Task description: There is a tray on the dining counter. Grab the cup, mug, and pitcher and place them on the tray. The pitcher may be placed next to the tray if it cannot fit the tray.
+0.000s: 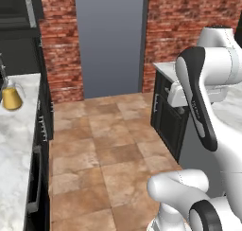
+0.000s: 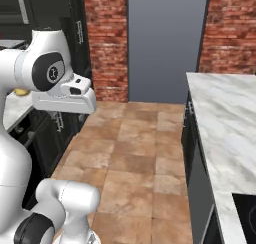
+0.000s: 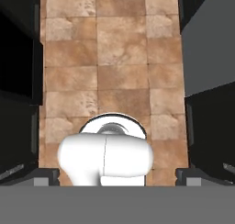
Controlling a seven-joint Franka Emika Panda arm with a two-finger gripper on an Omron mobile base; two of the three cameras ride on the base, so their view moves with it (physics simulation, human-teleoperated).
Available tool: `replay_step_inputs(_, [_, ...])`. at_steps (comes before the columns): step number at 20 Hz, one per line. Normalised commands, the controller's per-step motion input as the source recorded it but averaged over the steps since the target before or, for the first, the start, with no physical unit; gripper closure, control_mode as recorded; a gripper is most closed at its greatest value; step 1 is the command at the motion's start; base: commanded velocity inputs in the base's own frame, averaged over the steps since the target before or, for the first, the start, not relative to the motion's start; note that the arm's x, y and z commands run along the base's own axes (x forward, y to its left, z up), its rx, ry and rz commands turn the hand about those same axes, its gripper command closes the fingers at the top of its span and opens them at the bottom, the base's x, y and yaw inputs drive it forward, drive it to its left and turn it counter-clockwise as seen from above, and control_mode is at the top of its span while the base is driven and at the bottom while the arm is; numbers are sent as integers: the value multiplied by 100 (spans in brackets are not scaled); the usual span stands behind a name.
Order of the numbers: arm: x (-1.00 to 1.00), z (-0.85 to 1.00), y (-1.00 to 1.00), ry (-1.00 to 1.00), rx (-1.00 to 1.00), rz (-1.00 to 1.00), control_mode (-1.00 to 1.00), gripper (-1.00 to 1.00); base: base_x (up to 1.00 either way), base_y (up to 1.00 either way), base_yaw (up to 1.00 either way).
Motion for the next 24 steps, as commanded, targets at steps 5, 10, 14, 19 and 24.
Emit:
replay_step_inputs(5, [0,0,0,0,0,0,100,-100,100,-13,4])
replay_step_inputs(10, [0,0,0,0,0,0,100,-100,100,-1,6])
replay_step_inputs(14, [0,0,0,0,0,0,100,-100,100,-6,8])
replay_step_inputs(19, [0,0,0,0,0,0,100,-100,100,-9,9])
replay_step_inputs(24, [0,0,0,0,0,0,100,-100,94,-14,20])
